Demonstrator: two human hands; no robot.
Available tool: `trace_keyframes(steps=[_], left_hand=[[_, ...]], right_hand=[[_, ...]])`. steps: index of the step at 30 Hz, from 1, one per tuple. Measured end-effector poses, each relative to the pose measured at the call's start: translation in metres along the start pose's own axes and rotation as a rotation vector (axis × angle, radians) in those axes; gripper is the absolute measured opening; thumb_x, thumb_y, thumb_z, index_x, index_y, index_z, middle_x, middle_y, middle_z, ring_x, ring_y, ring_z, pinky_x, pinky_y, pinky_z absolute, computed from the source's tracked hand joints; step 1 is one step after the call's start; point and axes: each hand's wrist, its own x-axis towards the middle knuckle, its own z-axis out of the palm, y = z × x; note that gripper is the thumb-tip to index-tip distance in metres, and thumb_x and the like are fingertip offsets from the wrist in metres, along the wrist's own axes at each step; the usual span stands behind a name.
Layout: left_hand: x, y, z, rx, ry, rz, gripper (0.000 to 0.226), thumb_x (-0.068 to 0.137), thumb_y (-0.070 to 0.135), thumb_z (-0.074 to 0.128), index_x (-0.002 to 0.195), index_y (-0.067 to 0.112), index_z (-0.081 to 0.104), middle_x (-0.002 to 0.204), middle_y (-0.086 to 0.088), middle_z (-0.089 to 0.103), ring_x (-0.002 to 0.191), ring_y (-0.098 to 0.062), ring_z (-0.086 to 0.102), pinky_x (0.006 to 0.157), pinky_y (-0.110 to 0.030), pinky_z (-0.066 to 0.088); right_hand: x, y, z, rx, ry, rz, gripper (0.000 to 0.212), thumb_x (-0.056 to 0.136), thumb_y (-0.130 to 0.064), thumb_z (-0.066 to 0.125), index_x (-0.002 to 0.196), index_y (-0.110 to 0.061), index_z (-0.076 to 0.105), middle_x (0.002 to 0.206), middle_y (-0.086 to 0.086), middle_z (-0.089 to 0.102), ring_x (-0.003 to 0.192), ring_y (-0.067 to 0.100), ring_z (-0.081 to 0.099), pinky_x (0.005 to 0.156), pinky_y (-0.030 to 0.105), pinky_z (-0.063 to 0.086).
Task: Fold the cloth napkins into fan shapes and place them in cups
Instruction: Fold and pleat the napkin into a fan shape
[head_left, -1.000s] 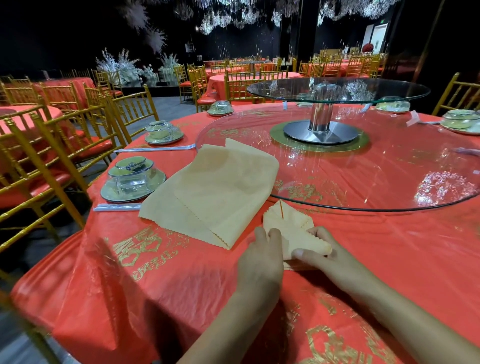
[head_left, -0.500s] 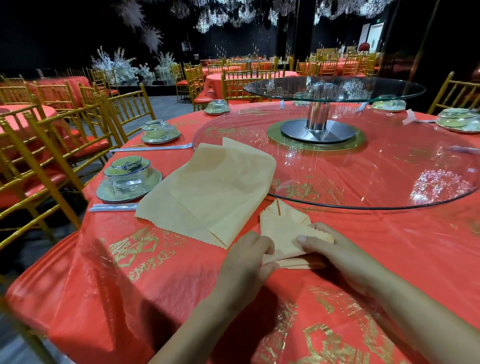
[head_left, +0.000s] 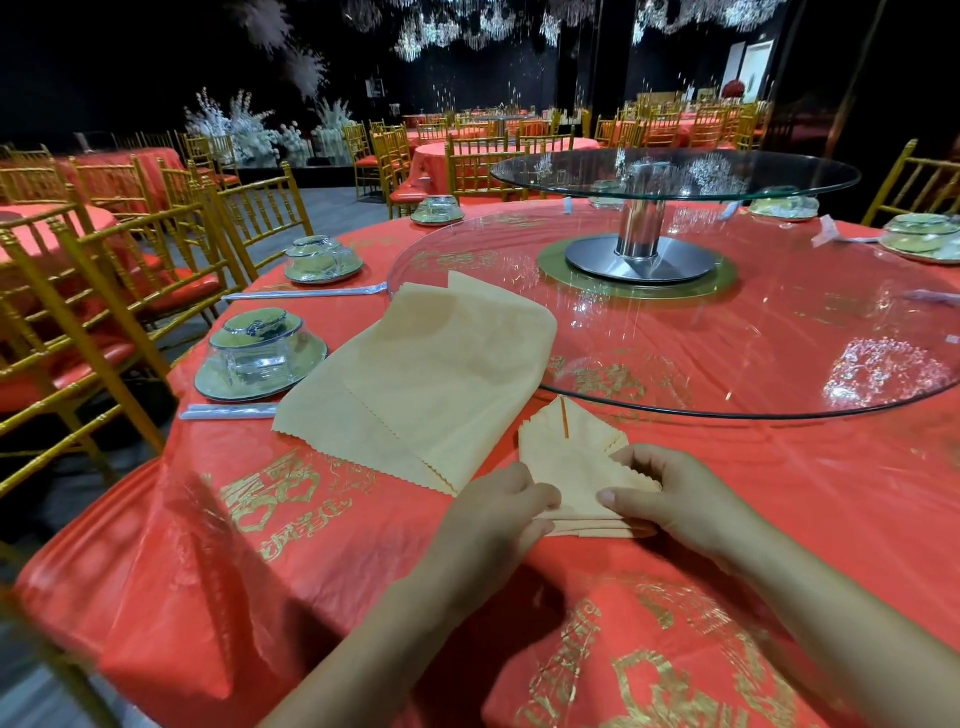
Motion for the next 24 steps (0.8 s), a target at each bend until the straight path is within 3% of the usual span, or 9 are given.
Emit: trace_keyframes(steps=[4, 10, 13, 17, 24], left_hand=[[-0.002, 0.003, 0.001, 0.126, 0.053, 0.042, 0.021, 0.075, 0.026, 0.048, 0.076, 0.012, 0.064, 0.066, -0.004, 0.051, 0.056, -0.024, 0.053, 0.044, -0.027, 0.042], [-0.004, 0.009, 0.0, 0.266, 0.065, 0.088, 0.016, 0.068, 0.008, 0.067, 0.061, 0.011, 0.052, 0.066, -0.004, 0.048, 0.055, -0.02, 0.045, 0.049, -0.03, 0.023], [-0.004, 0.008, 0.0, 0.275, 0.061, 0.146, 0.014, 0.075, 0.007, 0.059, 0.062, 0.012, 0.055, 0.071, -0.003, 0.054, 0.061, -0.021, 0.049, 0.054, -0.03, 0.03], [-0.001, 0.005, -0.002, 0.26, 0.029, 0.178, 0.02, 0.071, 0.004, 0.065, 0.058, 0.013, 0.052, 0.063, -0.002, 0.05, 0.057, -0.019, 0.047, 0.047, -0.032, 0.035], [-0.003, 0.004, 0.0, 0.262, -0.018, 0.112, 0.02, 0.066, 0.005, 0.073, 0.059, 0.015, 0.056, 0.062, 0.0, 0.05, 0.056, -0.019, 0.049, 0.044, -0.032, 0.041]], right_hand=[[0.005, 0.006, -0.001, -0.165, 0.072, 0.001, 0.024, 0.07, -0.012, 0.079, 0.079, -0.022, 0.058, 0.071, -0.002, 0.057, 0.06, 0.012, 0.049, 0.064, 0.033, 0.041], [0.001, -0.001, -0.001, -0.407, 0.1, -0.017, 0.023, 0.075, -0.026, 0.074, 0.088, -0.022, 0.055, 0.081, -0.005, 0.058, 0.076, 0.017, 0.052, 0.069, 0.031, 0.039], [-0.004, 0.0, -0.001, -0.529, 0.091, -0.05, 0.018, 0.085, -0.03, 0.063, 0.098, -0.02, 0.056, 0.088, -0.006, 0.058, 0.085, 0.016, 0.053, 0.073, 0.031, 0.038], [-0.011, 0.013, 0.003, -0.764, 0.135, -0.103, 0.027, 0.093, -0.039, 0.046, 0.115, -0.024, 0.045, 0.103, -0.007, 0.045, 0.106, 0.013, 0.045, 0.085, 0.028, 0.029], [-0.015, 0.024, -0.004, -0.754, 0.152, -0.139, 0.008, 0.096, -0.032, 0.041, 0.104, -0.031, 0.042, 0.102, -0.01, 0.047, 0.105, 0.013, 0.045, 0.088, 0.03, 0.03]])
